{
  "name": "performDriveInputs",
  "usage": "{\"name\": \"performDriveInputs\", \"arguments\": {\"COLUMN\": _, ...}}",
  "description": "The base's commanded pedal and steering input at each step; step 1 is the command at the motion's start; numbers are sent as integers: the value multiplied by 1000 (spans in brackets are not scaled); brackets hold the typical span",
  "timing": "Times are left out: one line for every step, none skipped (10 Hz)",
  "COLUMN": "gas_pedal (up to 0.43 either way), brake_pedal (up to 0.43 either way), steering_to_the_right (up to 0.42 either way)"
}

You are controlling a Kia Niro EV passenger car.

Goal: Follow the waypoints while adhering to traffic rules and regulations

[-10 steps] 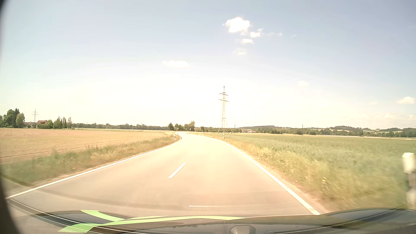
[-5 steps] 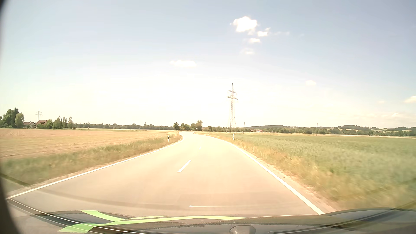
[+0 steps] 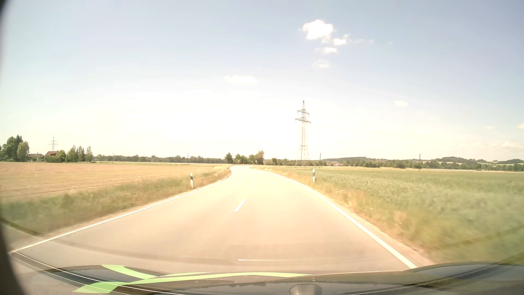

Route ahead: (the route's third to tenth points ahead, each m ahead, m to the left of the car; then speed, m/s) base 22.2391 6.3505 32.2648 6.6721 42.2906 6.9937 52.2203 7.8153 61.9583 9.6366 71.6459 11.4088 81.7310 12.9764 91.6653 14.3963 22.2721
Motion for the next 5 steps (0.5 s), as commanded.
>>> {"name": "performDriveInputs", "arguments": {"gas_pedal": 280, "brake_pedal": 0, "steering_to_the_right": -14}}
{"name": "performDriveInputs", "arguments": {"gas_pedal": 299, "brake_pedal": 0, "steering_to_the_right": -14}}
{"name": "performDriveInputs", "arguments": {"gas_pedal": 311, "brake_pedal": 0, "steering_to_the_right": -14}}
{"name": "performDriveInputs", "arguments": {"gas_pedal": 311, "brake_pedal": 0, "steering_to_the_right": -14}}
{"name": "performDriveInputs", "arguments": {"gas_pedal": 311, "brake_pedal": 0, "steering_to_the_right": -14}}
